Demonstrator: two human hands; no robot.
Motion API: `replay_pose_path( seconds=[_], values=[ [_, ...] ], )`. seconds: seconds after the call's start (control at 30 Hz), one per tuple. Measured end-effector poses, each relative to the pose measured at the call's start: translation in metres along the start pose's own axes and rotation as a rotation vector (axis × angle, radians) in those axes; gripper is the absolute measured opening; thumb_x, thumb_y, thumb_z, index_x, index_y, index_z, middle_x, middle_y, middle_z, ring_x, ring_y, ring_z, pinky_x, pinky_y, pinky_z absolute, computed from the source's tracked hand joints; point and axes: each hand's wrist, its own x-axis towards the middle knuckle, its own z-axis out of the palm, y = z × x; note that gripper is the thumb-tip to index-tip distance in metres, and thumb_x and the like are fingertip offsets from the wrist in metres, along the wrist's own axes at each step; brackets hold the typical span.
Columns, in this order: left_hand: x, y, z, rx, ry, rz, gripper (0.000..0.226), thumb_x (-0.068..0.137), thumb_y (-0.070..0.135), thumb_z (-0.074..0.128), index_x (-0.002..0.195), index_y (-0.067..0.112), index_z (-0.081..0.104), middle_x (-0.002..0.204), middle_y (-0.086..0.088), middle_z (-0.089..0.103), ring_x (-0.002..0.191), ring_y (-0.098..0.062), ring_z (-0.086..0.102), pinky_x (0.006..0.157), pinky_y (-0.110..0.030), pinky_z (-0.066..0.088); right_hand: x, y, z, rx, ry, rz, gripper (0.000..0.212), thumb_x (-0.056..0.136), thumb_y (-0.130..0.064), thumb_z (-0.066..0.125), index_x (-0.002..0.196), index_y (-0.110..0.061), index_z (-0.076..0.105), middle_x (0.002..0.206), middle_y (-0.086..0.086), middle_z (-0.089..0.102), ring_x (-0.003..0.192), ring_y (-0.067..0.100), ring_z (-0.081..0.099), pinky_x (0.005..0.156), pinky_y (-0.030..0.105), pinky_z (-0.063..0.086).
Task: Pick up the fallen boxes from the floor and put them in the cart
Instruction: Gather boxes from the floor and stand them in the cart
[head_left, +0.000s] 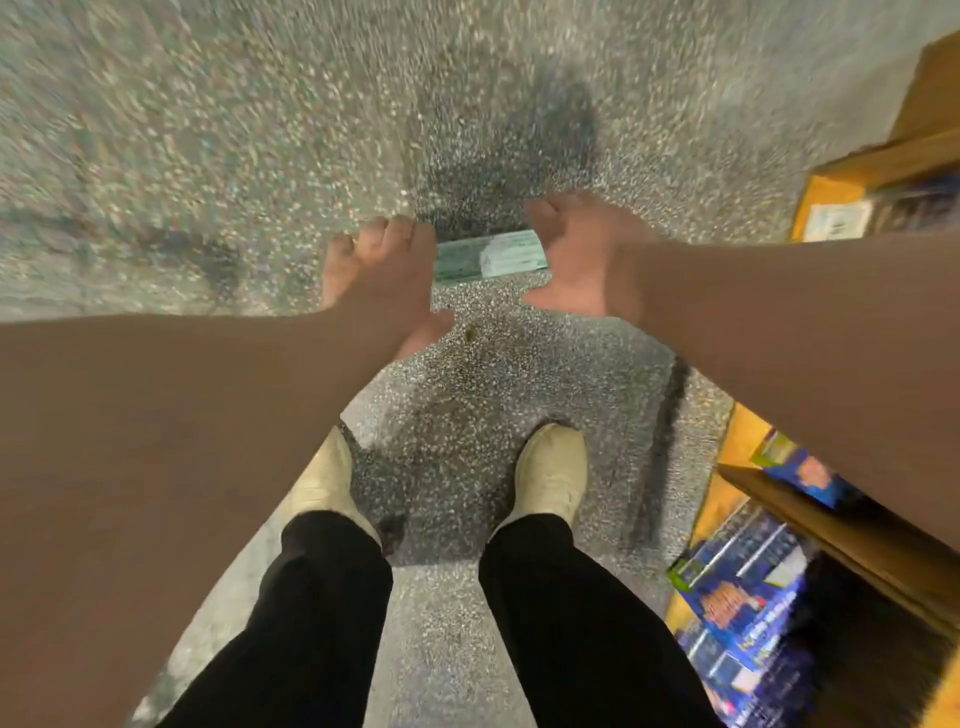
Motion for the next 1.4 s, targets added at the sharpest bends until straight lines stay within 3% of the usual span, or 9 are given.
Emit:
replay_pose_path(
  seconds=[0.07,0.13,0.2,0.33,0.47,0.57,0.8,1.03,1.4],
  values=[
    [0.022,0.002,0.021,0.000,0.027,0.010,0.083,0.082,0.066,0.063,0.141,0.016,0.033,0.143,-0.007,0.043,0.131,-0.030,0.042,0.108,-0.054,0.034,0.025,-0.004,0.018,-0.047,0.015,-0.041,0.084,0.083,-0.044,0.079,0.149,-0.014,0.036,0.147,0.010,0.047,0.134,0.032,0.044,0.112,0.049,0.040],
    [0.041,0.003,0.036,-0.022,0.011,0.009,0.085,0.084,0.060,0.067,0.146,0.016,0.029,0.145,-0.007,0.044,0.134,-0.030,0.041,0.112,-0.054,0.029,0.045,-0.010,0.031,-0.056,0.011,-0.055,0.086,0.085,-0.034,0.079,0.154,-0.015,0.033,0.154,0.009,0.041,0.145,0.031,0.035,0.124,0.050,0.020],
    [0.054,0.004,0.043,-0.068,-0.026,0.008,0.078,0.086,0.051,0.071,0.145,0.015,0.033,0.139,-0.008,0.051,0.130,-0.032,0.047,0.114,-0.055,0.030,0.061,-0.015,0.042,-0.053,0.014,-0.077,0.073,0.087,-0.022,0.076,0.150,-0.015,0.038,0.146,0.008,0.049,0.141,0.031,0.040,0.123,0.050,0.016],
    [0.059,0.003,0.046,-0.133,-0.023,0.019,0.052,0.091,0.040,0.070,0.131,0.017,0.046,0.112,-0.002,0.058,0.106,-0.027,0.058,0.109,-0.052,0.037,0.065,-0.013,0.055,-0.049,0.102,-0.106,0.039,0.093,-0.012,0.066,0.130,-0.015,0.053,0.096,0.001,0.058,0.091,0.025,0.060,0.094,0.041,0.048],
    [0.038,-0.002,0.018,-0.163,-0.055,0.007,0.033,0.096,0.030,0.066,0.122,0.018,0.050,0.079,0.009,0.041,0.072,-0.013,0.044,0.096,-0.045,0.045,0.039,-0.024,0.028,-0.060,0.091,-0.109,0.038,0.093,-0.013,0.066,0.129,-0.016,0.054,0.092,-0.002,0.057,0.082,0.018,0.057,0.081,0.035,0.050],
    [0.000,-0.015,-0.030,-0.189,-0.069,-0.046,0.027,0.096,0.025,0.064,0.119,0.022,0.050,0.076,0.010,0.042,0.060,-0.006,0.036,0.078,-0.037,0.042,0.005,-0.042,-0.027,-0.100,0.039,-0.109,0.033,0.094,-0.009,0.065,0.125,-0.015,0.054,0.083,-0.003,0.053,0.071,0.013,0.055,0.063,0.029,0.046],
    [-0.149,-0.099,-0.227,-0.239,-0.002,-0.147,0.018,0.099,0.029,0.057,0.113,0.021,0.049,0.086,0.006,0.053,0.076,-0.015,0.055,0.075,-0.033,0.047,-0.104,-0.130,-0.239,-0.138,0.056,-0.182,0.033,0.096,-0.010,0.057,0.123,-0.029,0.053,0.106,-0.006,0.064,0.096,0.017,0.060,0.093,0.036,0.046],
    [-0.347,-0.173,-0.402,-0.241,0.240,-0.334,0.030,0.097,0.037,0.055,0.122,0.021,0.049,0.112,-0.001,0.063,0.098,-0.023,0.062,0.084,-0.036,0.047,-0.260,-0.241,-0.443,-0.229,0.318,-0.318,0.026,0.093,-0.017,0.056,0.115,-0.031,0.056,0.107,-0.008,0.065,0.101,0.021,0.063,0.086,0.036,0.042],
    [-0.617,-0.230,-0.448,-0.356,0.525,-0.684,0.040,0.094,0.052,0.055,0.118,0.020,0.049,0.113,0.000,0.064,0.099,-0.025,0.065,0.069,-0.034,0.041,-0.447,-0.430,-0.579,-0.596,0.449,-0.775,0.019,0.088,-0.026,0.067,0.105,-0.031,0.058,0.101,-0.005,0.065,0.099,0.022,0.062,0.084,0.036,0.041]
  ],
)
